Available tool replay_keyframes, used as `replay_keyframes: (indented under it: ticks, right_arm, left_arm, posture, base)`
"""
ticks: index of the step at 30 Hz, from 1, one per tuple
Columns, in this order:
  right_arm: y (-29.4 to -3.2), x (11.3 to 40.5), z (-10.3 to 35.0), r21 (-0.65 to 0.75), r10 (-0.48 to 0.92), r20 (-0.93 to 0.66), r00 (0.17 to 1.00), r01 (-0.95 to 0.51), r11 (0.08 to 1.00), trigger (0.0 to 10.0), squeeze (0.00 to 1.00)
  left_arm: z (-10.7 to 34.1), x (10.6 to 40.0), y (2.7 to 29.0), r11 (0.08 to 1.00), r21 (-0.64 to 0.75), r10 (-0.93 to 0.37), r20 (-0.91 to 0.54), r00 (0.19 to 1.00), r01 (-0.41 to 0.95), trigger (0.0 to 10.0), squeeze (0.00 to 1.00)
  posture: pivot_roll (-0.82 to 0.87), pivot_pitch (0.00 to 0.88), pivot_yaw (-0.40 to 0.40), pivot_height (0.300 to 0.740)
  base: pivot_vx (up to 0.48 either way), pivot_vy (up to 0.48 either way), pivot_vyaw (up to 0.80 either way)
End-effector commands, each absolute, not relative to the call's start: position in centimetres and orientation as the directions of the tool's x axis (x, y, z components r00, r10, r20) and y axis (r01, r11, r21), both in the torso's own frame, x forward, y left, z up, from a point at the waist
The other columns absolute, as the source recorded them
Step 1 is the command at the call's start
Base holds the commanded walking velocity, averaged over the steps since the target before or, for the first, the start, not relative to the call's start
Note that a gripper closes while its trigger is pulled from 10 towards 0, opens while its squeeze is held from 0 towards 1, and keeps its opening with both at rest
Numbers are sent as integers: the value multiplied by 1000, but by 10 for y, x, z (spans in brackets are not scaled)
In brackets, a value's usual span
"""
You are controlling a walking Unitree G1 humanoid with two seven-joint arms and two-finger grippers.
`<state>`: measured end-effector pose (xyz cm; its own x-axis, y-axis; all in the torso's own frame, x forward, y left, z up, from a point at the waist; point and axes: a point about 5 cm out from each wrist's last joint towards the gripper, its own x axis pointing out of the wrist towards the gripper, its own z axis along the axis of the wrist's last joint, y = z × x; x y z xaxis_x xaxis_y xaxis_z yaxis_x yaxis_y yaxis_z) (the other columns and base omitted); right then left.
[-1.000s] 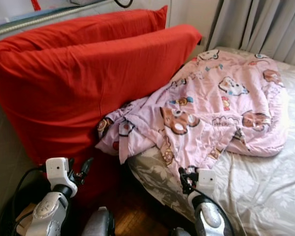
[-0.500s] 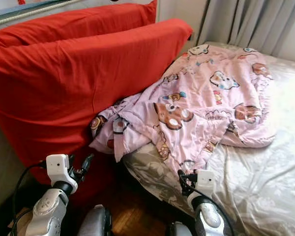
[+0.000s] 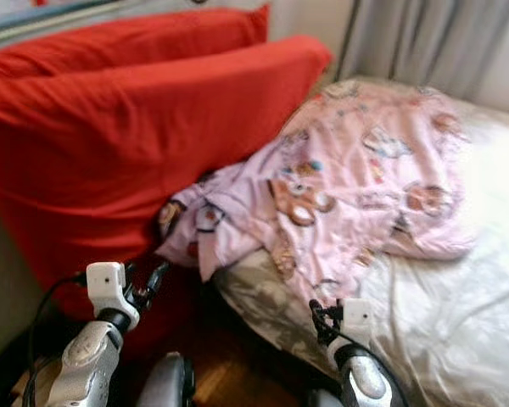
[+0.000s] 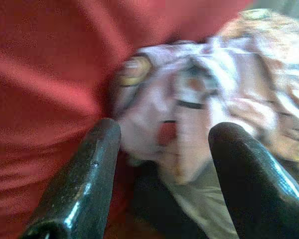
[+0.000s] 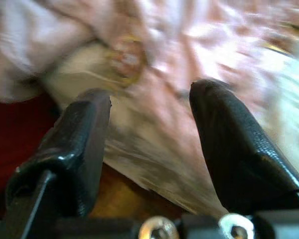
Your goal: Clean up the room
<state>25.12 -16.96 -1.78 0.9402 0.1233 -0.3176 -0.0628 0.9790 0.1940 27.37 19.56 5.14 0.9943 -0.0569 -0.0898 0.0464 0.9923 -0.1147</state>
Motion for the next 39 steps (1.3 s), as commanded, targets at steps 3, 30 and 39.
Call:
replay_keyframes:
  ticks: [3,30,39]
  right_arm:
    - [-173,250,-19,191,119,-321,940,-58,980,10000,0]
    - [-179,241,-41,104,59,-536,842,-3,995,10000,1000]
    - [-184,232,-50,75,20,-605,796,32,997,10000,1000]
  left_arm:
    - [51,276,192,992,-112,-70,-98,993,59,10000,0]
    - [50,273,195,995,-95,-53,-102,993,43,10000,0]
    - [50,270,196,995,-90,-55,-106,993,46,10000,0]
  posture:
    - [37,83,-23,620]
    - [45,129,-17,620]
    - [59,147,-10,620]
  base:
    - [336,0,0]
    - [206,0,0]
    - [0,0,0]
